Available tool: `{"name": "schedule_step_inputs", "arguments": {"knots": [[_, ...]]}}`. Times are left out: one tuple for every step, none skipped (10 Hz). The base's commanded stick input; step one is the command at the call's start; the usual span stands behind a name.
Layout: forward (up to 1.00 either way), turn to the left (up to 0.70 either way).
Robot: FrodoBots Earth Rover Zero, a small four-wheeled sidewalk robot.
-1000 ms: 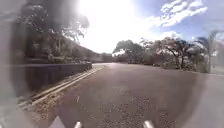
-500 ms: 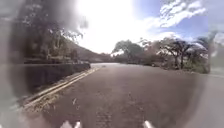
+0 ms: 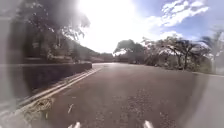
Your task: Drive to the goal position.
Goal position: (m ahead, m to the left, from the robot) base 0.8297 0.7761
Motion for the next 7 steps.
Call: {"name": "schedule_step_inputs", "arguments": {"knots": [[0.50,0.00],[0.50,0.00],[0.50,0.00],[0.50,0.00],[0.50,0.00],[0.50,0.00],[0.50,0.00]]}}
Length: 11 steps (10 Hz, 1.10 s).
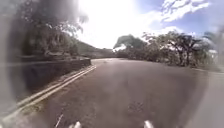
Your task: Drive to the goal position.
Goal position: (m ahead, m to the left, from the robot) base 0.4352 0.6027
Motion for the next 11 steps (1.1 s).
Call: {"name": "schedule_step_inputs", "arguments": {"knots": [[0.50,0.00],[0.50,0.00],[0.50,0.00],[0.50,0.00],[0.50,0.00],[0.50,0.00],[0.50,0.00],[0.50,0.00],[0.50,0.00],[0.50,0.00],[0.50,0.00]]}}
